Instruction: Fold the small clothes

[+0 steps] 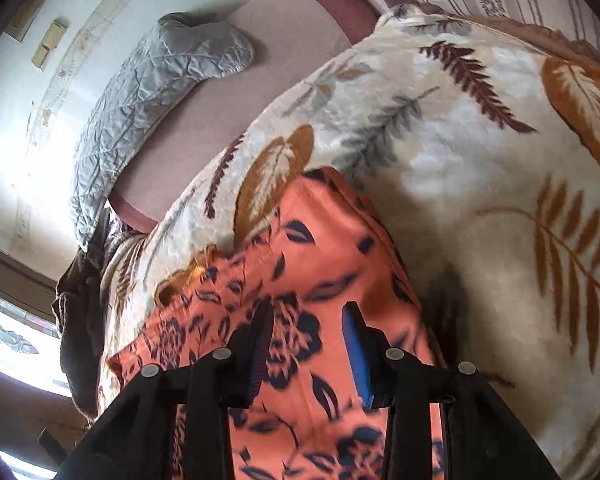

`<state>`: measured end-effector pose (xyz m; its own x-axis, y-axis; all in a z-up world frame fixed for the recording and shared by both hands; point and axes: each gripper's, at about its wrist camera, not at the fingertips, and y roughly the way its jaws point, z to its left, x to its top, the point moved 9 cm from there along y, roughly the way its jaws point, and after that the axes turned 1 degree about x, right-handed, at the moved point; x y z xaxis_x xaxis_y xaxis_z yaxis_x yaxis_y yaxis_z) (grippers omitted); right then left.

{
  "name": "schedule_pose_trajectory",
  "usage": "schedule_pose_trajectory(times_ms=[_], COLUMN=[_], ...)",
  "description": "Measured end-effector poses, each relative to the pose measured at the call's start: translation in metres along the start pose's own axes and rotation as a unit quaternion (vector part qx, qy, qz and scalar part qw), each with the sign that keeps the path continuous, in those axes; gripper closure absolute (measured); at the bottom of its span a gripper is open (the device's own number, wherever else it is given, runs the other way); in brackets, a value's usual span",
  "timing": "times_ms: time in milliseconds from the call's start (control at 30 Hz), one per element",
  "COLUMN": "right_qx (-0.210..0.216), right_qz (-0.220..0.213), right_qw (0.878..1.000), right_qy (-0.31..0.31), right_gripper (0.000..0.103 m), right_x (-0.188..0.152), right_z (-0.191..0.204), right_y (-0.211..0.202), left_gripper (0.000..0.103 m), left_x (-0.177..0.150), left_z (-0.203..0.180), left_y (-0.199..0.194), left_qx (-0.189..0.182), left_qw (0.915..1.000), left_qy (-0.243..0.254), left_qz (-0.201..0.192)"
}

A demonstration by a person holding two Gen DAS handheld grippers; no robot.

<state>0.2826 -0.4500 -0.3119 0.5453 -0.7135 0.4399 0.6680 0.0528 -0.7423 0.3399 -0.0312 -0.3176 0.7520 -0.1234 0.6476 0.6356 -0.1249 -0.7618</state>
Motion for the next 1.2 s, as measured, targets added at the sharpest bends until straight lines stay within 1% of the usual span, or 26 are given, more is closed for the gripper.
schedule_pose_trajectory(times_ms=[33, 133, 167, 200, 267, 300, 333, 367, 433, 500, 600, 667, 733, 833, 900, 933, 1000, 1067, 1100, 1167, 1200], right_qx=[-0.009, -0.015, -0.029, -0.038, -0.034, -0.037, -0.03, -0.011, 0.03, 0.069, 0.12, 0.16, 0.186, 0.214, 0.215, 0.205, 0.206, 0.209, 0.213, 0.219, 0.217], right_qz=[-0.005, -0.007, -0.012, -0.009, -0.017, -0.019, -0.021, -0.023, -0.01, 0.019, 0.078, 0.12, 0.155, 0.194, 0.235, 0.246, 0.225, 0.21, 0.194, 0.147, 0.135], right_qw=[1.0, 1.0, 0.999, 0.999, 0.999, 0.999, 0.999, 0.999, 0.998, 0.992, 0.974, 0.958, 0.947, 0.939, 0.934, 0.936, 0.943, 0.949, 0.952, 0.958, 0.96], right_qy=[-0.001, 0.008, 0.009, 0.013, 0.019, 0.01, -0.004, -0.021, -0.06, -0.107, -0.178, -0.204, -0.21, -0.186, -0.16, -0.145, -0.129, -0.111, -0.104, -0.109, -0.111], right_gripper=[0.065, 0.064, 0.065, 0.065, 0.065, 0.064, 0.063, 0.063, 0.063, 0.063, 0.063, 0.063, 0.063, 0.063, 0.064, 0.065, 0.066, 0.066, 0.066, 0.063, 0.064], right_x=[0.011, 0.036, 0.041, 0.044, 0.045, 0.044, 0.041, 0.035, 0.017, -0.011, -0.063, -0.1, -0.132, -0.164, -0.184, -0.19, -0.184, -0.173, -0.166, -0.144, -0.134], right_z=[0.001, 0.001, -0.005, -0.012, -0.011, -0.004, 0.007, 0.022, 0.059, 0.105, 0.178, 0.225, 0.261, 0.301, 0.317, 0.319, 0.323, 0.324, 0.322, 0.314, 0.306], right_y=[0.012, 0.047, 0.057, 0.067, 0.068, 0.062, 0.057, 0.052, 0.046, 0.051, 0.066, 0.08, 0.097, 0.132, 0.163, 0.179, 0.194, 0.194, 0.187, 0.163, 0.15], left_gripper=[0.022, 0.022, 0.018, 0.017, 0.017, 0.017, 0.017, 0.017, 0.017, 0.017, 0.017, 0.017, 0.017, 0.017, 0.017, 0.017, 0.017, 0.017, 0.017, 0.017, 0.017], left_x=[0.001, -0.013, -0.018, -0.02, -0.02, -0.019, -0.017, -0.016, -0.017, -0.022, -0.03, -0.034, -0.036, -0.037, -0.034, -0.032, -0.023, -0.016, -0.015, -0.014, -0.012], left_z=[0.005, 0.026, 0.031, 0.035, 0.043, 0.048, 0.055, 0.064, 0.081, 0.094, 0.103, 0.106, 0.107, 0.11, 0.113, 0.114, 0.118, 0.12, 0.118, 0.109, 0.103], left_y=[0.007, 0.042, 0.051, 0.055, 0.055, 0.053, 0.049, 0.044, 0.036, 0.035, 0.039, 0.041, 0.041, 0.039, 0.038, 0.037, 0.029, 0.023, 0.023, 0.023, 0.022], left_qx=[0.005, 0.041, 0.032, 0.01, -0.019, -0.021, -0.011, 0.005, 0.032, 0.036, 0.034, 0.038, 0.041, 0.041, 0.034, 0.029, 0.025, 0.016, 0.005, -0.021, -0.033], left_qw=[0.9999, 0.9948, 0.9928, 0.9913, 0.9871, 0.9863, 0.9864, 0.9868, 0.9851, 0.9816, 0.9783, 0.9778, 0.9787, 0.9786, 0.9787, 0.9795, 0.9817, 0.9831, 0.9833, 0.983, 0.9833], left_qy=[-0.007, -0.036, -0.051, -0.074, -0.109, -0.12, -0.129, -0.135, -0.149, -0.17, -0.181, -0.179, -0.171, -0.17, -0.173, -0.173, -0.173, -0.173, -0.173, -0.172, -0.169], left_qz=[0.013, 0.086, 0.104, 0.108, 0.115, 0.112, 0.101, 0.089, 0.08, 0.08, 0.095, 0.102, 0.105, 0.108, 0.105, 0.099, 0.076, 0.058, 0.058, 0.061, 0.058])
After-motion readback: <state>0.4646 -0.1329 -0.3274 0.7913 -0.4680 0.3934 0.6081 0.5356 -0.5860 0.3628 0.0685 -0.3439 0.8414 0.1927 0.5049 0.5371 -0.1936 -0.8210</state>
